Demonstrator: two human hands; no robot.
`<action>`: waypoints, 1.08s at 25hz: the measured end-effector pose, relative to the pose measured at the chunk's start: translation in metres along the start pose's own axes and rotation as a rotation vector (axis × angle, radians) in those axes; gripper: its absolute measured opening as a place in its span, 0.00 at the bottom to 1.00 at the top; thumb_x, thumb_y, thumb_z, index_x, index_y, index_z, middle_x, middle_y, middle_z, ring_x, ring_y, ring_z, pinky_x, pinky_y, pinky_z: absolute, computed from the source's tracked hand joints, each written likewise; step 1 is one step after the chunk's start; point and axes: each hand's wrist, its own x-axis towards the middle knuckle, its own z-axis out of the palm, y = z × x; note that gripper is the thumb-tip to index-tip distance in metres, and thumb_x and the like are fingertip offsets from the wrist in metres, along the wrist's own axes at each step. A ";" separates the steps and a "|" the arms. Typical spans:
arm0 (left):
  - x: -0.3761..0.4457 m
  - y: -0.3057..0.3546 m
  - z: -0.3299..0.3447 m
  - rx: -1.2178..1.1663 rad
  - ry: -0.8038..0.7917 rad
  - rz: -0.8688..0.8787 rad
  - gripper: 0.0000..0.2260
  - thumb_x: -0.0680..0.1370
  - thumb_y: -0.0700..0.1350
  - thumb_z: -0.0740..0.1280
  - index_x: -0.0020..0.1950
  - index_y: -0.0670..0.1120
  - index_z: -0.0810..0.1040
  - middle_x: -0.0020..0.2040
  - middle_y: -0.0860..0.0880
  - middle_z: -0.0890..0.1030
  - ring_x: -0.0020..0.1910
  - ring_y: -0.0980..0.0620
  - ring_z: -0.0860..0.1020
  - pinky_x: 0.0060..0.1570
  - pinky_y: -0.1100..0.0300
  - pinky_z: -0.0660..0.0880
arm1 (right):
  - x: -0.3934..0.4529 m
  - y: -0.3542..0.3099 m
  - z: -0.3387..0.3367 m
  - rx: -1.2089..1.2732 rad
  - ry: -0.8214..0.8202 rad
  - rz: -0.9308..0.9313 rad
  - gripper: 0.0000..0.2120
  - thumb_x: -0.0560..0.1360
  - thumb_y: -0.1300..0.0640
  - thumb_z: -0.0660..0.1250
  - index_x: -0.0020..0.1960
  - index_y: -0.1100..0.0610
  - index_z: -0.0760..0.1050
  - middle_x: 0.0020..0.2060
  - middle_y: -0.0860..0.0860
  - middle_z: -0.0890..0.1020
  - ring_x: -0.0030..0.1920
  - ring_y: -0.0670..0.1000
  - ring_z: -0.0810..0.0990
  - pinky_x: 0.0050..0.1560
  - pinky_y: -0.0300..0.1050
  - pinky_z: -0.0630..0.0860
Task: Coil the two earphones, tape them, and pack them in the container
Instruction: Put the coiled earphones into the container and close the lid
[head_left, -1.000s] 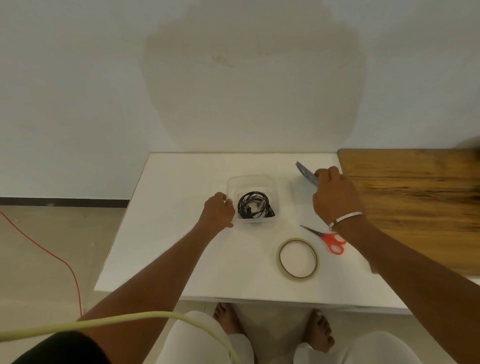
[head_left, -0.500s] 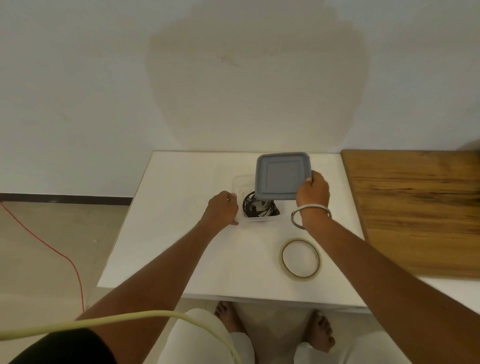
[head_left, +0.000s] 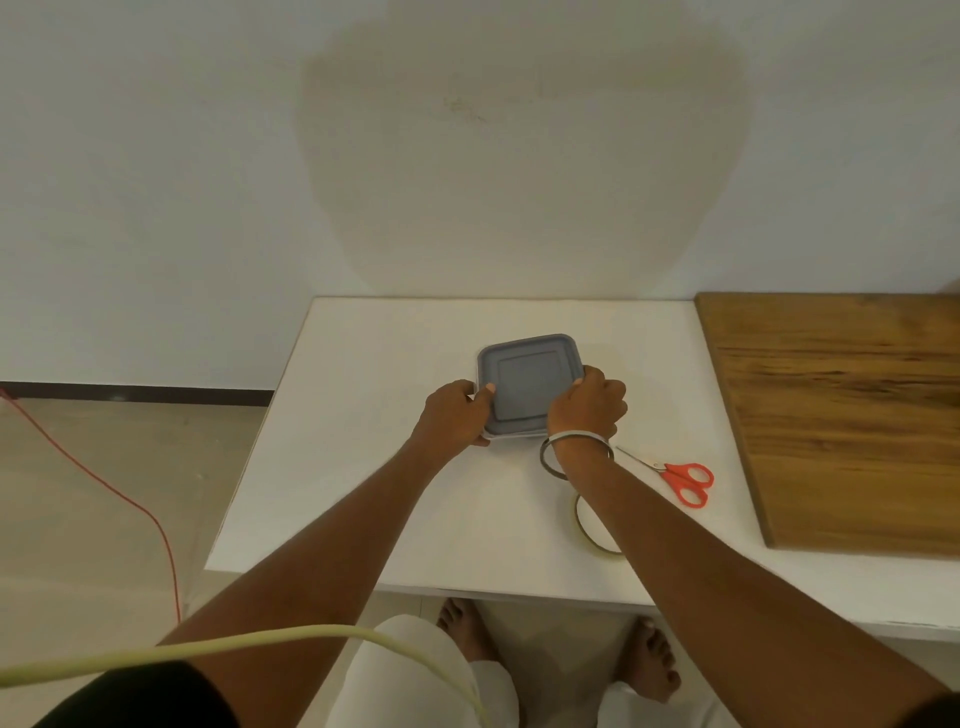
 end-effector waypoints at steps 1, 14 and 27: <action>0.000 0.000 0.000 -0.001 -0.001 0.003 0.21 0.82 0.54 0.59 0.66 0.40 0.73 0.53 0.44 0.82 0.37 0.47 0.84 0.44 0.58 0.82 | 0.000 0.000 0.000 0.018 0.021 -0.016 0.16 0.79 0.64 0.56 0.65 0.61 0.68 0.60 0.61 0.69 0.59 0.61 0.69 0.53 0.54 0.71; -0.002 -0.006 -0.001 -0.023 -0.003 0.052 0.17 0.82 0.54 0.59 0.61 0.42 0.77 0.45 0.47 0.83 0.38 0.46 0.85 0.52 0.52 0.81 | 0.002 0.001 0.003 -0.067 -0.003 -0.009 0.16 0.76 0.65 0.60 0.63 0.62 0.68 0.60 0.61 0.70 0.58 0.61 0.71 0.53 0.53 0.73; -0.003 -0.012 -0.009 -0.246 -0.079 0.026 0.16 0.79 0.50 0.67 0.61 0.40 0.78 0.44 0.42 0.82 0.40 0.44 0.84 0.50 0.52 0.82 | 0.019 0.044 -0.020 0.163 -0.291 -0.226 0.14 0.80 0.57 0.58 0.61 0.62 0.74 0.46 0.60 0.80 0.40 0.55 0.75 0.46 0.47 0.75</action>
